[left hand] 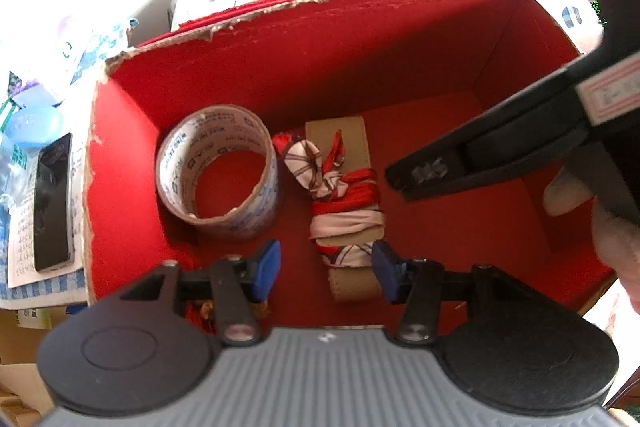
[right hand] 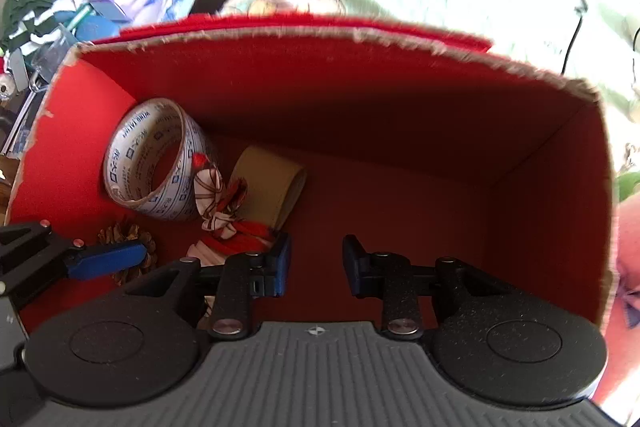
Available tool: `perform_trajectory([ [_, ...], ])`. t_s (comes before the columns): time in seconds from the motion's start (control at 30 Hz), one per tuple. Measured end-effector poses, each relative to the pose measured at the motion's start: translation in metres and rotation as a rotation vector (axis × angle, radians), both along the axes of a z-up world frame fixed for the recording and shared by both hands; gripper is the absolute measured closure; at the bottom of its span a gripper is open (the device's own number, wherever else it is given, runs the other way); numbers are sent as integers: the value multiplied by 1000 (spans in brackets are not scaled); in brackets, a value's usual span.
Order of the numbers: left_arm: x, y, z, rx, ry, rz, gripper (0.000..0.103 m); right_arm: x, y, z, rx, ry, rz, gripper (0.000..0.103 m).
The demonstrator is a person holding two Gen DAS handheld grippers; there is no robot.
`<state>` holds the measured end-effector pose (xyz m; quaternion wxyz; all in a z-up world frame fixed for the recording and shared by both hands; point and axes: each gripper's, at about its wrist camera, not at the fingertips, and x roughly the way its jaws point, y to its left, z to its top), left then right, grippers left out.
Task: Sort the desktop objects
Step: 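Lift the open right gripper up out of the red box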
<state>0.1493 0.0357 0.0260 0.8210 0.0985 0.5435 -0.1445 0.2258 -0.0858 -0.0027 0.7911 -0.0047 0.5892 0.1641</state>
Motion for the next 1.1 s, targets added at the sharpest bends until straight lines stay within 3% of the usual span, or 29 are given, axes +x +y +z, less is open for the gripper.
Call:
perform_trajectory([
  [0.17, -2, -1, -14, -4, -2, 1, 48, 8, 13, -6, 51, 52, 38, 70],
  [0.23, -1, -1, -14, -7, -1, -1, 47, 8, 16, -6, 117, 55, 62, 71],
  [0.3, -1, -1, -14, -6, -3, -2, 46, 7, 19, -5, 119, 41, 77, 71],
  [0.4, 0, -1, -15, -2, -7, -2, 46, 10, 16, -7, 102, 32, 39, 69],
  [0.67, 3, -1, -17, 7, -11, 1, 44, 15, -11, -9, 179, -5, -130, 70],
  [1.1, 1, -8, -10, 41, -20, 8, 42, 12, -20, -12, 210, -38, -167, 70],
])
